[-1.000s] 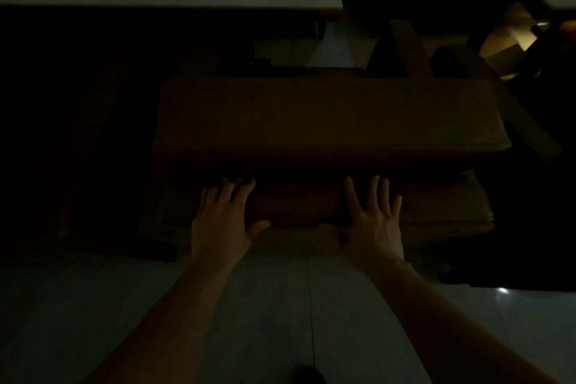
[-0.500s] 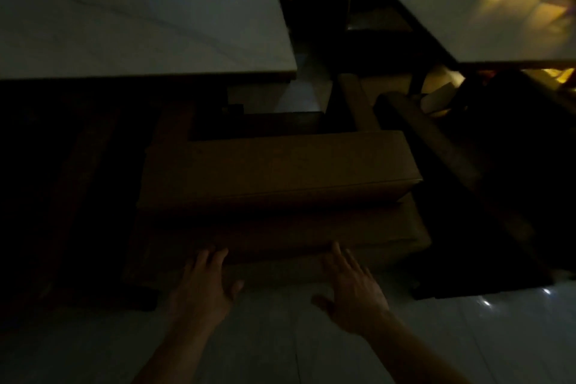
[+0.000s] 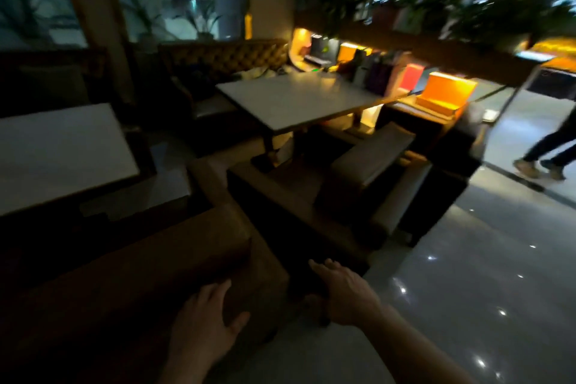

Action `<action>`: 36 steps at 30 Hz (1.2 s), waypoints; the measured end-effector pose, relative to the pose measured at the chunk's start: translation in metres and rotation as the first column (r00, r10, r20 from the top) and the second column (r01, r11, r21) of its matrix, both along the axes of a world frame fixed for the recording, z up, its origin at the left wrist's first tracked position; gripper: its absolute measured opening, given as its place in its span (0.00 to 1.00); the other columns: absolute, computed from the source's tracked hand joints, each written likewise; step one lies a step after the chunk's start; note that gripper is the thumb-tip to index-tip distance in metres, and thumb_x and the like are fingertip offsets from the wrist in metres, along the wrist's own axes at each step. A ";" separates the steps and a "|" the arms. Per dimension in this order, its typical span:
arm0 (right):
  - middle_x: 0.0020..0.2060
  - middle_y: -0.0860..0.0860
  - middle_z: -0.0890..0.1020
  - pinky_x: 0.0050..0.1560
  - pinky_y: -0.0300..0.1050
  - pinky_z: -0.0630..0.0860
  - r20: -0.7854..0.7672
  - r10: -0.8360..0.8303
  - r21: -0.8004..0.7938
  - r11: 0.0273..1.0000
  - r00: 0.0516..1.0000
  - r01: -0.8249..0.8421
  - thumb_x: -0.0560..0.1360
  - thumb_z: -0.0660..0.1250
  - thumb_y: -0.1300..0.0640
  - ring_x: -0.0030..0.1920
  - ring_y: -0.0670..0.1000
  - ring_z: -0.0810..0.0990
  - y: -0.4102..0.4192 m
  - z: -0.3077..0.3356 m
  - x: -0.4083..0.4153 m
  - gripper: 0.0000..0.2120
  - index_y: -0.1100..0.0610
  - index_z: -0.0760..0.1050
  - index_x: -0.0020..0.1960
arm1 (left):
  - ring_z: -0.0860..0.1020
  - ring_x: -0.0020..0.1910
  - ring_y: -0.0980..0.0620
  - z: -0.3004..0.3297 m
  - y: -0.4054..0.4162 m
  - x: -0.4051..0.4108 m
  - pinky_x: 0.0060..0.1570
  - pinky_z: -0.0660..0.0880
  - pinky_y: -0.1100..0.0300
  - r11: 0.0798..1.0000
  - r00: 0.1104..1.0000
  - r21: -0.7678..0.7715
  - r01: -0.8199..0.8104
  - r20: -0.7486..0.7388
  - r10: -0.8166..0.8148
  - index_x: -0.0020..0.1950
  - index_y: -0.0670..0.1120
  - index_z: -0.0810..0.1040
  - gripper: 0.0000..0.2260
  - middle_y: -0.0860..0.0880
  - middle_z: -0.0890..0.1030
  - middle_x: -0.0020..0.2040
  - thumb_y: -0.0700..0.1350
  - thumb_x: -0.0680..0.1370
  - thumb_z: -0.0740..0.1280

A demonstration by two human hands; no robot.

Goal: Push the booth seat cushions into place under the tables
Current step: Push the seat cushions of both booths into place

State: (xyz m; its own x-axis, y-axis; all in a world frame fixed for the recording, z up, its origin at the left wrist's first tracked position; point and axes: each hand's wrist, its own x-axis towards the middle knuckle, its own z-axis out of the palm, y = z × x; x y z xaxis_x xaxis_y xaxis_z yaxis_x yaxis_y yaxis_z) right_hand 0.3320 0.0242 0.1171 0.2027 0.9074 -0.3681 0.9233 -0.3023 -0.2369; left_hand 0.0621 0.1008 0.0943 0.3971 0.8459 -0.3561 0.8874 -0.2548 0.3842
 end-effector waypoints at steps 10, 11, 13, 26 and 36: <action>0.79 0.56 0.58 0.75 0.54 0.61 0.033 -0.257 0.184 0.951 0.966 0.247 0.74 0.65 0.33 0.78 0.57 0.58 -0.114 0.082 0.281 0.43 0.46 0.50 0.81 | 0.62 0.73 0.52 0.073 -0.040 0.307 0.66 0.68 0.52 0.977 0.975 0.145 0.154 0.140 -0.174 0.77 0.60 0.56 0.36 0.57 0.58 0.77 0.71 0.73 0.61; 0.79 0.55 0.57 0.76 0.54 0.61 0.037 -0.271 0.179 0.949 0.962 0.261 0.74 0.65 0.33 0.78 0.57 0.58 -0.125 0.085 0.307 0.43 0.45 0.50 0.81 | 0.62 0.72 0.52 0.077 -0.049 0.334 0.66 0.68 0.52 0.977 0.972 0.144 0.157 0.155 -0.178 0.77 0.60 0.56 0.37 0.57 0.58 0.76 0.71 0.73 0.61; 0.80 0.55 0.56 0.76 0.55 0.61 0.037 -0.306 0.185 0.938 0.951 0.295 0.74 0.66 0.33 0.78 0.58 0.57 -0.140 0.091 0.355 0.43 0.45 0.49 0.81 | 0.62 0.72 0.51 0.083 -0.066 0.385 0.67 0.68 0.51 0.973 0.965 0.160 0.168 0.177 -0.196 0.77 0.60 0.56 0.37 0.57 0.58 0.76 0.71 0.73 0.62; 0.80 0.56 0.54 0.75 0.57 0.62 -0.021 -0.261 0.162 0.952 0.965 0.260 0.74 0.66 0.33 0.78 0.60 0.56 -0.096 0.063 0.547 0.43 0.45 0.48 0.81 | 0.58 0.75 0.47 0.070 -0.031 0.601 0.70 0.63 0.46 0.961 0.971 0.167 0.220 0.063 -0.233 0.79 0.61 0.50 0.43 0.54 0.55 0.78 0.74 0.69 0.63; 0.80 0.57 0.51 0.76 0.59 0.59 0.065 -0.155 0.017 0.988 0.986 0.154 0.75 0.65 0.35 0.79 0.61 0.52 0.023 0.035 0.712 0.43 0.45 0.47 0.81 | 0.58 0.76 0.47 0.004 0.062 0.732 0.69 0.65 0.46 0.996 0.994 0.010 0.088 0.063 -0.089 0.78 0.62 0.48 0.45 0.53 0.54 0.79 0.74 0.68 0.65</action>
